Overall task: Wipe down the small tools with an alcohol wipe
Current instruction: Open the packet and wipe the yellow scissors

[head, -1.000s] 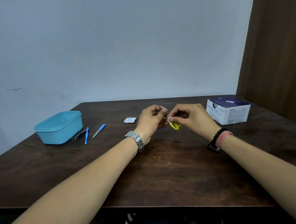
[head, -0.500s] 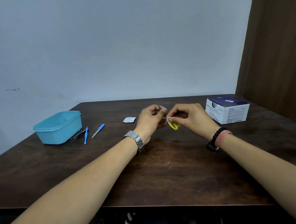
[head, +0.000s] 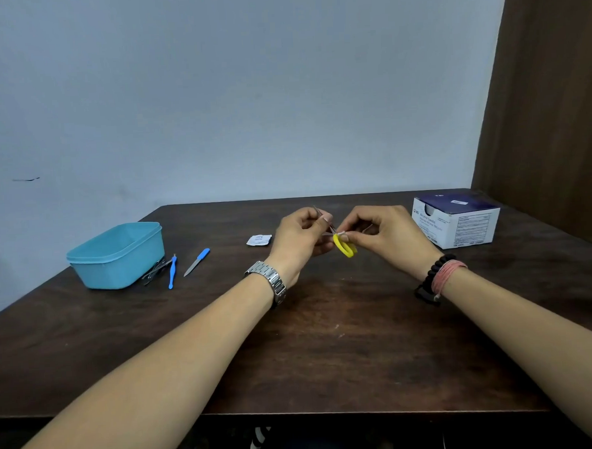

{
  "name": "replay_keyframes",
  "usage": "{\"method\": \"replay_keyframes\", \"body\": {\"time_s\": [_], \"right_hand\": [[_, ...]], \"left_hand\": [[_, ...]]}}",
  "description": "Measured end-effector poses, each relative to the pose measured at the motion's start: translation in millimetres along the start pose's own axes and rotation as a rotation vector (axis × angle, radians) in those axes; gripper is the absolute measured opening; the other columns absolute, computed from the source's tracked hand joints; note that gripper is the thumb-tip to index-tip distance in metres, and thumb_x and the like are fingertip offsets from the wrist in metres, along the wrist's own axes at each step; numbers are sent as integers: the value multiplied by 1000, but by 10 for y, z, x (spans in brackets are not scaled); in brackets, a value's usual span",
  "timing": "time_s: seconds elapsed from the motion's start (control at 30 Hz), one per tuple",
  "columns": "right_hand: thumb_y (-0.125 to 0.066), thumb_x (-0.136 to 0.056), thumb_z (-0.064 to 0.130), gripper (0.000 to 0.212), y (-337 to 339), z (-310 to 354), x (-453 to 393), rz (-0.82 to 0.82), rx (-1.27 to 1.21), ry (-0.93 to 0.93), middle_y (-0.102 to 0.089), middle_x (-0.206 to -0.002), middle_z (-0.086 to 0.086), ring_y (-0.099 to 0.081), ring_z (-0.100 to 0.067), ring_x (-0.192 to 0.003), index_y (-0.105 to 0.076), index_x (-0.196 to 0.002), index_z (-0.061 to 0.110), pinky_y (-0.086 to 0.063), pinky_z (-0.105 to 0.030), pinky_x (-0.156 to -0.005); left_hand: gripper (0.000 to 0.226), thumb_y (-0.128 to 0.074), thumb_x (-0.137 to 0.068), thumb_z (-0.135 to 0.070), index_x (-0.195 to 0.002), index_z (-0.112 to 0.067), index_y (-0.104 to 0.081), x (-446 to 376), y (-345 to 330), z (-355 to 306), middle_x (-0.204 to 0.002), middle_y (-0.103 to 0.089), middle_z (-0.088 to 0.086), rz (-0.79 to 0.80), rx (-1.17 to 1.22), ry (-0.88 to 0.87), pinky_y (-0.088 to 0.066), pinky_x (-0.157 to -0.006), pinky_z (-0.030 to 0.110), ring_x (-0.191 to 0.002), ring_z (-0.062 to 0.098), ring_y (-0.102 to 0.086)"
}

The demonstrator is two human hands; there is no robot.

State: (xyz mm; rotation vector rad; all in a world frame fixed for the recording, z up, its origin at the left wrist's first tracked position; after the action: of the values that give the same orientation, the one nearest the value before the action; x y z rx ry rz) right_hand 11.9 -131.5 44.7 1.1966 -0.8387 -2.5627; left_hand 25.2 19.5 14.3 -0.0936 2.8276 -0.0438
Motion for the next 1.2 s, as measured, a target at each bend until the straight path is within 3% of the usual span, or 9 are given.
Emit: {"method": "replay_keyframes", "body": {"time_s": [0.23, 0.47, 0.73, 0.97, 1.1, 1.2], "right_hand": [[-77, -80, 11, 4, -78, 53, 1, 61, 2, 42, -72, -76, 7, -63, -5, -71, -74, -82, 14, -47, -16, -65], [-76, -80, 14, 4, 3, 1, -7, -41, 11, 26, -71, -73, 7, -64, -9, -70, -73, -82, 14, -48, -18, -63], [-76, -80, 13, 4, -28, -31, -15, 14, 30, -1, -72, -74, 8, -64, -8, -71, -73, -82, 14, -48, -20, -65], [-76, -80, 14, 5, 61, -84, -31, -88, 16, -39, -67, -69, 8, -55, -3, -62, -72, -80, 16, -41, -11, -58], [-75, -80, 14, 5, 91, -133, -40, -107, 18, -70, -70, -74, 5, -62, -9, -70, -71, -81, 16, -45, -12, -61], [-76, -79, 13, 6, 78, -127, -34, -104, 29, -70, -69, -72, 6, -61, -9, -69, -71, -79, 16, -43, -10, -60]], "left_hand": [[17, -58, -96, -13, -79, -11, -61, -37, 109, -25, -78, -65, 7, -52, 39, -19, -58, -67, 28, -58, 10, -64], [9, -57, -96, -15, -90, -11, -62, 50, -108, 31, -79, -66, 2, 130, 18, 23, -56, -63, 23, -61, 8, -63], [9, -58, -96, -16, -96, -9, -64, 15, 10, 18, -77, -67, 0, 54, 78, 38, -56, -63, 23, -58, 8, -62], [22, -57, -96, -16, -115, -7, -64, 98, -183, 72, -92, -69, 4, 241, 177, 139, -56, -67, 22, -73, 11, -65], [31, -61, -90, 1, -116, -14, -64, 133, -237, 64, -96, -70, 1, 341, 167, 115, -55, -83, 30, -86, 11, -68], [36, -61, -88, 6, -117, -15, -64, 166, -266, 70, -94, -68, 3, 389, 116, 110, -58, -79, 33, -84, 12, -67]]}}
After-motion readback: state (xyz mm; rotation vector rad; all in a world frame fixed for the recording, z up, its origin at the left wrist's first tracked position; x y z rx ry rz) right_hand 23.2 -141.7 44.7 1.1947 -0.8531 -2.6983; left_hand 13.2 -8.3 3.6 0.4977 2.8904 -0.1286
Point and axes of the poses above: each hand's wrist, its own x-axis away from the middle knuckle, its own y-axis out of the back of the hand, z = x × y, the point moved 6 cm from there along -x, towards the middle knuckle
